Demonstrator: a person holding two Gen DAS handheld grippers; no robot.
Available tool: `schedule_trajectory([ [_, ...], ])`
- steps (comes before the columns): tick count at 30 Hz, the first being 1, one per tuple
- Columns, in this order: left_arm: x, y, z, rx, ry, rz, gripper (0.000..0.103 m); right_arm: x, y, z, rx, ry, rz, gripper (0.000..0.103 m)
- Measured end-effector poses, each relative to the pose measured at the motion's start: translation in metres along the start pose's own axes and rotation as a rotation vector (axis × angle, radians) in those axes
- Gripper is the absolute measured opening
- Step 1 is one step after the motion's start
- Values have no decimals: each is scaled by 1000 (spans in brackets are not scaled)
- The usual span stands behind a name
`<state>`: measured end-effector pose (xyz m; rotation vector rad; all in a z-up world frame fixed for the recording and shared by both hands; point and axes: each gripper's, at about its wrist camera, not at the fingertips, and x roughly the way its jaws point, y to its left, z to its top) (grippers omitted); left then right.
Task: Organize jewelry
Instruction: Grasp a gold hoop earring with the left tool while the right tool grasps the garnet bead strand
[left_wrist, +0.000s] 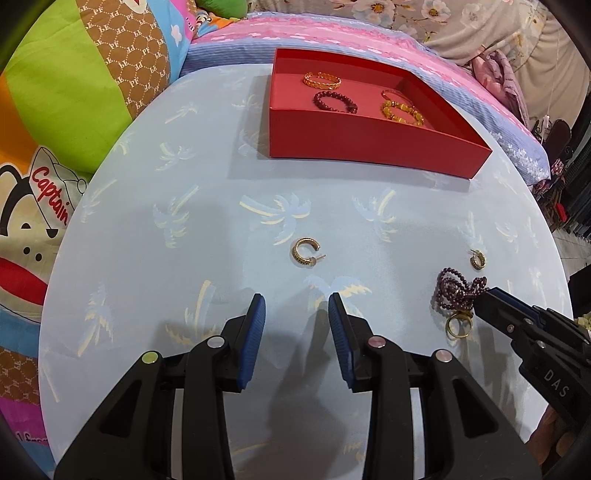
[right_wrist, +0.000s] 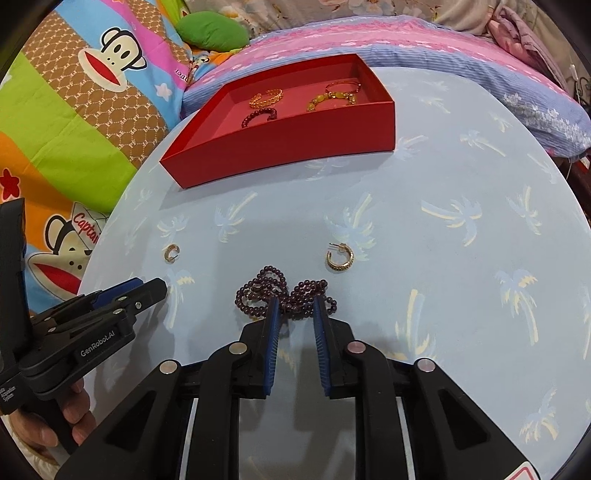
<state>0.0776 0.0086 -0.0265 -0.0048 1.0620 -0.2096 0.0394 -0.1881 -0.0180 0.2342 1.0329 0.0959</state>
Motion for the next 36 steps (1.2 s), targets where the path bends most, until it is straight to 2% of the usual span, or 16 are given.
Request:
schedule_trajectory([
  [8, 2, 5, 3, -23, 6, -12, 34, 2, 1, 3, -16, -14, 3, 4],
  [24, 18, -2, 27, -3, -4, -42, 33, -2, 2, 17, -13, -45, 22, 4],
  [28, 21, -6, 29, 13, -9, -39, 19, 0, 4, 20, -16, -44, 25, 4],
  [36, 20, -10, 28, 32, -8, -58, 19, -1, 6, 22, -21, -50, 32, 4],
])
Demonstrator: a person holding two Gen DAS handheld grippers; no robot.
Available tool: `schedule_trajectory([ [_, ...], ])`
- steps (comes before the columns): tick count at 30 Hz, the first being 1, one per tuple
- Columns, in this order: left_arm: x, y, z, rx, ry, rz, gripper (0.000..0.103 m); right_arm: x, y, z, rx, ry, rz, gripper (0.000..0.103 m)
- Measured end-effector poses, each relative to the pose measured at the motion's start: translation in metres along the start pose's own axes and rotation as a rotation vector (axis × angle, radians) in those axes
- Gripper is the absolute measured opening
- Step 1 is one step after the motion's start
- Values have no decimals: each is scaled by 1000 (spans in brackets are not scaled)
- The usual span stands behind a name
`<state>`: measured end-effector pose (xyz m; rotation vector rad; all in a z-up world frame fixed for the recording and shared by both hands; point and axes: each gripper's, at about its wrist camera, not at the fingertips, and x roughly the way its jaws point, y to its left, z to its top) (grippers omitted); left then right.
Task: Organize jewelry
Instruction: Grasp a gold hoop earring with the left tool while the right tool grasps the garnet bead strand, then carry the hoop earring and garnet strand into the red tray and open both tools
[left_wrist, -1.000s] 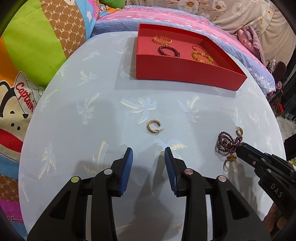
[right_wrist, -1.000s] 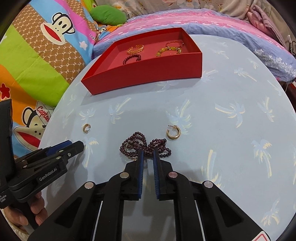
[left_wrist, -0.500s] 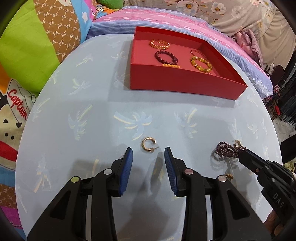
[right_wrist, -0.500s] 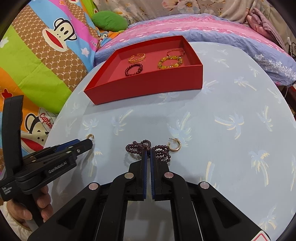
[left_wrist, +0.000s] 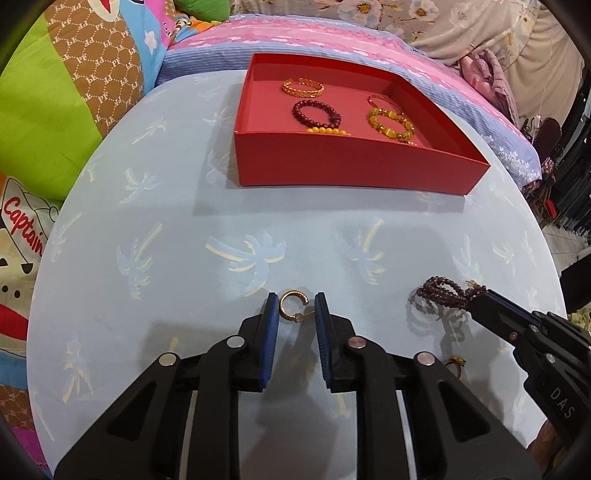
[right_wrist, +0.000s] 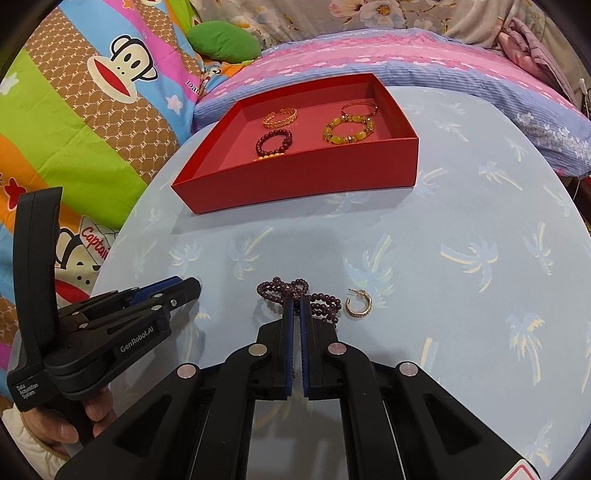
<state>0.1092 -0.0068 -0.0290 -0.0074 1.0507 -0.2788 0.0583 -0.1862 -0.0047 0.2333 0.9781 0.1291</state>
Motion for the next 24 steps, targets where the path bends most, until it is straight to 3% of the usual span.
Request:
schedule_trajectory([
  [14, -31, -14, 27, 19, -58, -54, 19, -38, -10, 38, 13, -124, -4, 4],
  [24, -37, -27, 89, 51, -136, -82, 19, -38, -8, 104, -23, -219, -10, 4],
])
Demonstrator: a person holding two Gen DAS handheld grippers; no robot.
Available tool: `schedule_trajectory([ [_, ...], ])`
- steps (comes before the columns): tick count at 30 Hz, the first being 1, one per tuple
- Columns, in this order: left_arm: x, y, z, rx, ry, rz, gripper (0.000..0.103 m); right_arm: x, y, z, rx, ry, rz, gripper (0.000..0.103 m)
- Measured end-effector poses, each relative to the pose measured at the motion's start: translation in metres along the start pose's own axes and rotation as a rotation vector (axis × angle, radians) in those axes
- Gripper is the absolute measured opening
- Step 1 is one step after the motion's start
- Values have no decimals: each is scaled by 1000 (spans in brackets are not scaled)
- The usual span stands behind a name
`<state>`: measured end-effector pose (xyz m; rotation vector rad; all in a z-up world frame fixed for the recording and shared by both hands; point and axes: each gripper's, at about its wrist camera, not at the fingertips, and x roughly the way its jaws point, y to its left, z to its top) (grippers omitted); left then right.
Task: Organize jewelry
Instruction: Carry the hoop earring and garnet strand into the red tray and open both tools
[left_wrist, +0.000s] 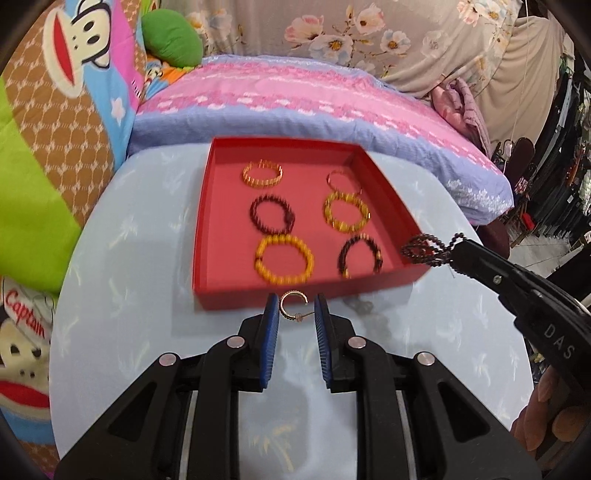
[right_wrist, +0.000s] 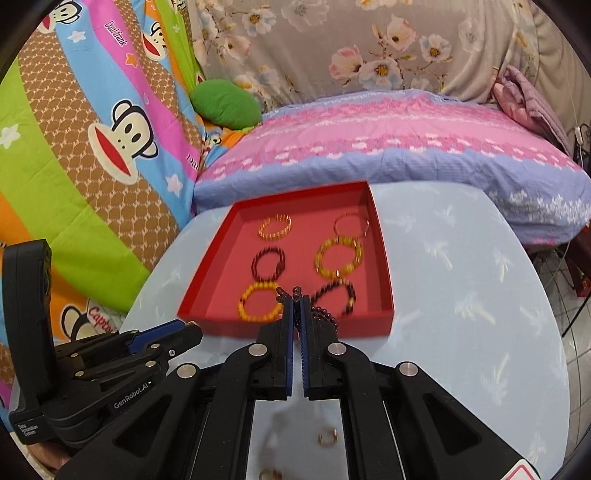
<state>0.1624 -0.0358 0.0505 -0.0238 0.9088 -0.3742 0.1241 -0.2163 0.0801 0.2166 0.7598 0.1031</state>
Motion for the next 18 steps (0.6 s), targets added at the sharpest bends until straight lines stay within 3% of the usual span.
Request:
schedule_trajectory([
  [10, 58, 5, 86, 29, -34, 28, 19, 76, 1, 62, -43, 8, -15, 4],
  [18, 117, 20, 119, 14, 22, 66, 19, 140, -2, 92, -46, 48, -23, 4],
])
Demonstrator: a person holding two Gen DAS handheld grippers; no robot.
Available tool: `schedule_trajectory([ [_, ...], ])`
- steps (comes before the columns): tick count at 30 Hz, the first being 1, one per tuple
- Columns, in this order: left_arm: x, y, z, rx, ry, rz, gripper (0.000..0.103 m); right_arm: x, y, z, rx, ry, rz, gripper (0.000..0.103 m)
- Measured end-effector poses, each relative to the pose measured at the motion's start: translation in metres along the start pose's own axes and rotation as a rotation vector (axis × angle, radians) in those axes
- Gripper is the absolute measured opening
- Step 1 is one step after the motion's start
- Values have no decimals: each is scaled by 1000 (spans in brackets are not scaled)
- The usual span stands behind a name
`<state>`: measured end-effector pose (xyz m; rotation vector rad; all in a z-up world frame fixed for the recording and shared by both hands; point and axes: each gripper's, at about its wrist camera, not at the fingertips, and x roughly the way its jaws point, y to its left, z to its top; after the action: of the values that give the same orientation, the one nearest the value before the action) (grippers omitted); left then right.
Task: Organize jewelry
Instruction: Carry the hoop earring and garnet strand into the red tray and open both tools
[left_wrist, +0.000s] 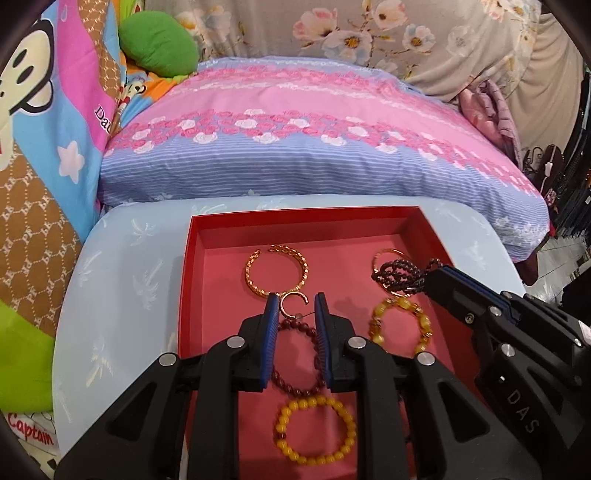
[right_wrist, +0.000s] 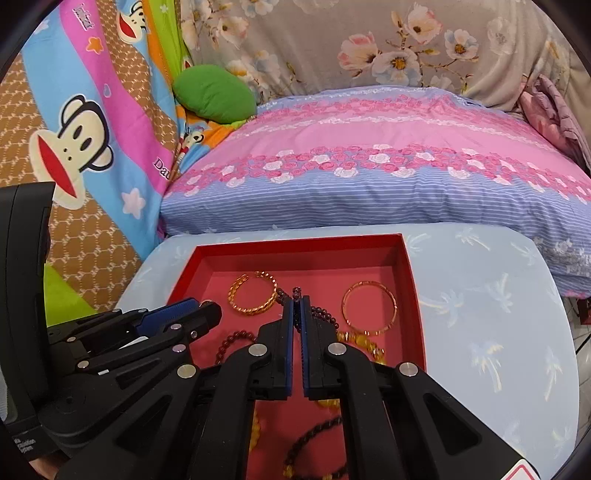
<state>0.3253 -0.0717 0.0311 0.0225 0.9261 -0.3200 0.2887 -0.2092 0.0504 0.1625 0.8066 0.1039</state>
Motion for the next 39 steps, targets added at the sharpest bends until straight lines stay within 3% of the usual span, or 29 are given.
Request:
schedule_trajectory([
  [6, 30, 2, 10, 4, 53, 6, 19, 37, -1, 9, -14, 60, -12, 4],
  [16, 48, 9, 11, -16, 96, 9, 20, 58, -2, 4, -9, 131, 5, 5],
  [19, 49, 10, 9, -28, 101, 12, 22, 57, 0, 4, -22, 123, 1, 6],
  [23, 48, 11, 10, -35, 95, 18, 33, 54, 1, 4, -26, 114, -2, 8],
  [39, 19, 2, 5, -20, 54, 5, 34, 15, 3, -3, -7, 70, 5, 8],
])
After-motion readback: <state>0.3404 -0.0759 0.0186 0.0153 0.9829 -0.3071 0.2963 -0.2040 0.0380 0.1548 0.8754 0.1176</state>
